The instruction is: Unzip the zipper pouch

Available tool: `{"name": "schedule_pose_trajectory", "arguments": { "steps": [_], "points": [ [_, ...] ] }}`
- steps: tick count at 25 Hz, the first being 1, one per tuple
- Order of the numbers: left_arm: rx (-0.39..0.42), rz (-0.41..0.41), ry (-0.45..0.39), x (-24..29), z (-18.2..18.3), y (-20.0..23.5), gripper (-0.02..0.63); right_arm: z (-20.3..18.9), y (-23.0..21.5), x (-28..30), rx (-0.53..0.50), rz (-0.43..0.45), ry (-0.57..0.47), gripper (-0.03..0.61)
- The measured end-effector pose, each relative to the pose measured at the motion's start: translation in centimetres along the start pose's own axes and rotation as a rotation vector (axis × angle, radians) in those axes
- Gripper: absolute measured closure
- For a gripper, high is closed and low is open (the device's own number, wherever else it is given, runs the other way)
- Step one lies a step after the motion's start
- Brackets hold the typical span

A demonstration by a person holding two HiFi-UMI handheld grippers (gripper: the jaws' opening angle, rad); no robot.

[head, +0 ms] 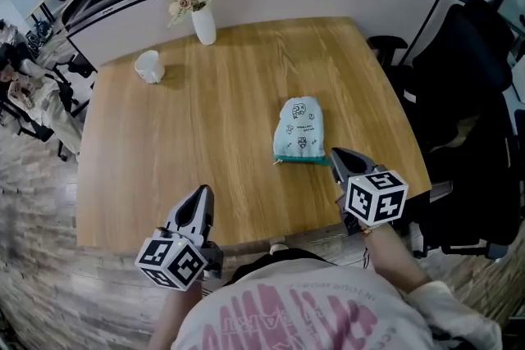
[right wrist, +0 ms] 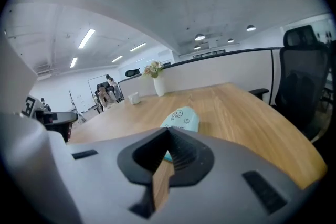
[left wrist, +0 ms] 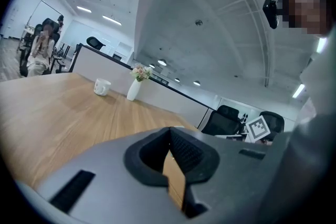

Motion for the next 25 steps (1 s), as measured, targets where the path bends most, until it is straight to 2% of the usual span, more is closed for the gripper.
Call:
{"name": "schedule_pose_trajectory", "arguments": {
  "steps": [4, 9, 10, 12, 16, 21, 25],
  "points": [
    [-0.033, 0.044, -0.01, 0.6, -0.5, 0.9, 0.612, -0.5, 0.0, 3.8, -0.122, 0.064, 0.069, 0.58],
    [-0.064, 0.11, -0.034, 0.2, -0.6, 2.0, 0.612, -1.3, 1.4, 7.6, -0.195, 0.187, 0.15, 0.543],
    [-0.07, 0.12, -0.034, 0.2, -0.6, 2.2, 0.612, -1.5, 1.8, 8.2, -0.204, 0.216, 0.167, 0.517],
    [-0.08, 0.131, -0.035, 0.2, -0.5, 2.3, 0.612, -1.9, 2.6, 9.1, -0.224, 0.271, 0.206, 0.411],
    [-0.09, 0.151, -0.054, 0.0, 0.0, 2.4, 0.612, -2.7, 4.0, 10.3, -0.31, 0.336, 0.284, 0.337],
    [-0.09, 0.156, -0.069, 0.0, 0.4, 2.4, 0.612, -4.6, 4.7, 11.4, -0.446, 0.345, 0.412, 0.341],
    [-0.088, 0.157, -0.064, 0.0, 0.3, 2.2, 0.612, -5.8, 4.5, 11.9, -0.53, 0.317, 0.47, 0.405]
  ]
}}
Point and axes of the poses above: the fingertips, and each gripper's own axes: x forward along the fingers, y to its left, z out of its top, the point moved 5 cm from there along -x, backward along the fingers, and after that the axes turned 14 degrees about -x, right-handed, at the moved point
